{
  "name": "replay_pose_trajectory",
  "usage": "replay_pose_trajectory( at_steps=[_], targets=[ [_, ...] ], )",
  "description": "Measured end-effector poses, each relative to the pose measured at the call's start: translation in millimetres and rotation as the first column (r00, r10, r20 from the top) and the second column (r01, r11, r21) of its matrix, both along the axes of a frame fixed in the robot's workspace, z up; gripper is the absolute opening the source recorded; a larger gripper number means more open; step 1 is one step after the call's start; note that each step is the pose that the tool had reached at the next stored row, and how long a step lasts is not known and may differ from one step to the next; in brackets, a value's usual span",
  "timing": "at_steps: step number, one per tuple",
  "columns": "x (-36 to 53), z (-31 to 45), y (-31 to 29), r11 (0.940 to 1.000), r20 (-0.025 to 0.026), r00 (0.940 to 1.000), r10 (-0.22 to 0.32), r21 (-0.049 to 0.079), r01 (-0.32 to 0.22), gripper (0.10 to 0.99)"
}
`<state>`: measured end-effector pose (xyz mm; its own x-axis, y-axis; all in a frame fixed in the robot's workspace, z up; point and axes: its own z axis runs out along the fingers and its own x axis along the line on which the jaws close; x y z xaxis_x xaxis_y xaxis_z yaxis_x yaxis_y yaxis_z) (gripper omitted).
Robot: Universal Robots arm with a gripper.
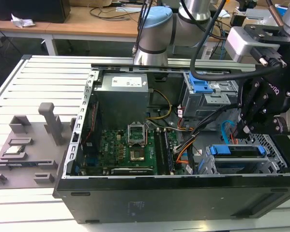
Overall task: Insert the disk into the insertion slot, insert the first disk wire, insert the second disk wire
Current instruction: 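Insert the disk into the insertion slot, then insert the first disk wire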
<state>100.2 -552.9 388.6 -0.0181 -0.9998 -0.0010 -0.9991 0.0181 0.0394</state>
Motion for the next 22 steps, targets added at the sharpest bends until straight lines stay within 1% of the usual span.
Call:
replay_pose_trajectory(
  at_steps=[7, 8, 9, 10, 12, 14, 16, 17, 20, 22],
  targets=[
    [0.0, -0.3, 0.0, 1.0, 0.0, 1.0, 0.0, 0.0, 0.0, 0.106],
    [5.0, -1.3, 0.4, 1.0, 0.0, 1.0, 0.0, 0.0, 0.0, 0.106],
    [15.3, -4.1, 2.1, 1.0, -0.0012, 1.0, 0.0, -0.001, 0.0, 0.106],
    [22.5, -5.3, 4.0, 1.0, -0.0021, 1.0, 0.0, -0.002, 0.0, 0.106],
    [30.3, -6.4, 9.0, 1.0, -0.0027, 1.0, 0.0, -0.003, 0.0, 0.106],
    [37.7, -8.2, 18.8, 1.0, -0.0028, 1.0, 0.0, -0.004, 0.0, 0.106],
    [44.8, -12.5, 32.2, 1.0, -0.003, 1.0, 0.0, -0.007, 0.0, 0.106],
    [45.7, -14.5, 35.7, 1.0, -0.003, 1.0, 0.0, -0.008, 0.0, 0.106],
    [45.7, -20.7, 38.6, 1.0, -0.003, 1.0, 0.0, -0.008, 0.0, 0.106],
    [45.7, -20.7, 38.6, 1.0, -0.0031, 1.0, 0.0, -0.009, 0.0, 0.106]
  ],
)
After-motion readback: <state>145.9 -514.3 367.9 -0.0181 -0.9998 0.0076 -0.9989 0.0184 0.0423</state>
